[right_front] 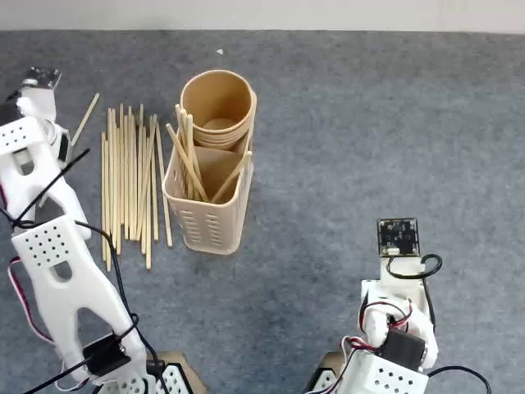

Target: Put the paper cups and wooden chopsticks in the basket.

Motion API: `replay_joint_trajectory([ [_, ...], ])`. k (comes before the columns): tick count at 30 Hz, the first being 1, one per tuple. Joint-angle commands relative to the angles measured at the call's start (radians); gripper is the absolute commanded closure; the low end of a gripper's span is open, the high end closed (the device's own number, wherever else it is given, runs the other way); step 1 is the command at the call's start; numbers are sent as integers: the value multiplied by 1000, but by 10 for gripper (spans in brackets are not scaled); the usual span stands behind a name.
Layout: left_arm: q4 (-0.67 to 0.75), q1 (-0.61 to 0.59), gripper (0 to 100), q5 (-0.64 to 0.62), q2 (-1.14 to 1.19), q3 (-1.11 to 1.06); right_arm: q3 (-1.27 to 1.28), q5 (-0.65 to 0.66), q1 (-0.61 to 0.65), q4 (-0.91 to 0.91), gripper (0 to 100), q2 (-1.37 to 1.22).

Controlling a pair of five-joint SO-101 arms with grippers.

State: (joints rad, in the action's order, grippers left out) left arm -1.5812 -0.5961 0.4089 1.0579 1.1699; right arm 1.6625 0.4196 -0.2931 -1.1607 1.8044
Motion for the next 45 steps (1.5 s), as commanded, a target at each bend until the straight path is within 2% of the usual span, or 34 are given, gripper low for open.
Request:
replay_joint_trajectory([
  [1, -61, -13, 878, 8, -16, 182, 157, 9, -15, 4, 910, 2],
  [19, 26, -4, 884, 58, 196, 208, 157, 9, -15, 4, 910, 2],
  [23, 17, 15, 1000, 57, 177, 209, 157, 9, -15, 4, 910, 2],
  [24, -17, 24, 987, 57, 159, 209, 157, 9, -15, 4, 910, 2],
  [29, -175, 74, 996, 54, -4, 208, 157, 9, -15, 4, 910, 2],
  [31, -183, 79, 996, 43, -96, 205, 157, 9, -15, 4, 910, 2],
  [36, -183, 84, 996, -101, -400, 205, 157, 9, -15, 4, 910, 2],
  [40, -187, 145, 996, -215, -653, 202, 157, 9, -15, 4, 910, 2],
  [45, -192, 283, 997, -262, -1004, 119, 157, 9, -15, 4, 910, 2],
])
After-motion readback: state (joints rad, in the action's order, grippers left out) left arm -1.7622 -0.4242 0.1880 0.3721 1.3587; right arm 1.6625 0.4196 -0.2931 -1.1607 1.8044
